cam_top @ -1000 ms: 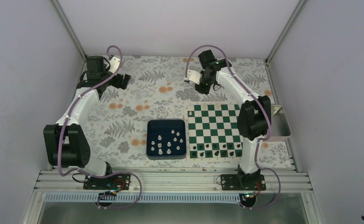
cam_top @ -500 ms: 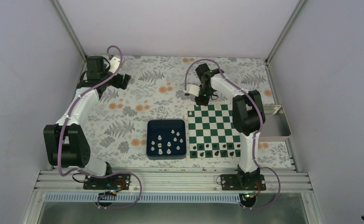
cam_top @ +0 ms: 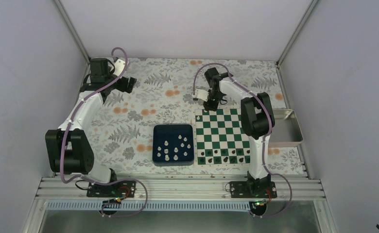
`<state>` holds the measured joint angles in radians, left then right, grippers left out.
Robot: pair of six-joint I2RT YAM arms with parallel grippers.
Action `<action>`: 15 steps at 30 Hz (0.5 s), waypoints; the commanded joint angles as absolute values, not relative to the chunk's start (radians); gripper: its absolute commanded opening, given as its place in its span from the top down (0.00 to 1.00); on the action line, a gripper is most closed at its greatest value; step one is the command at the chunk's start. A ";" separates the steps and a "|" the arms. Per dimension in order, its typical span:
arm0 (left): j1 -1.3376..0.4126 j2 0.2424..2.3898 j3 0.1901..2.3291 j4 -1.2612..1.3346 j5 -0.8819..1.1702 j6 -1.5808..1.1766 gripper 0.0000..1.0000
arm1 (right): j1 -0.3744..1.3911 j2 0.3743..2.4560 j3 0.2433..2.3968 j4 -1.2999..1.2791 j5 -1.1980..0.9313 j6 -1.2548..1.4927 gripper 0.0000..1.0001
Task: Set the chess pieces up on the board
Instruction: Place the chess piece on the chessboard.
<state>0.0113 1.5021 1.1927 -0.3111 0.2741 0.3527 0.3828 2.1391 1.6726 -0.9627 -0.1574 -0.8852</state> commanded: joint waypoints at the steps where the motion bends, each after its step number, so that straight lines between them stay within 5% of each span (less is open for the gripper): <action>1: 0.017 1.480 1.190 -0.311 0.294 0.364 0.00 | 0.374 2.167 1.675 -0.969 -0.205 -0.899 0.96; 11: 0.017 1.480 1.191 -0.311 0.295 0.364 0.00 | 0.374 2.174 1.677 -0.973 -0.205 -0.900 0.95; 15: 0.017 1.481 1.191 -0.311 0.296 0.365 0.00 | 0.373 2.164 1.681 -0.972 -0.184 -0.898 0.84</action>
<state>0.0113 1.5021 1.1927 -0.3130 0.2745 0.3553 0.3782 2.1540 1.6726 -0.9646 -0.1860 -0.8906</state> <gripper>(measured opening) 0.999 0.103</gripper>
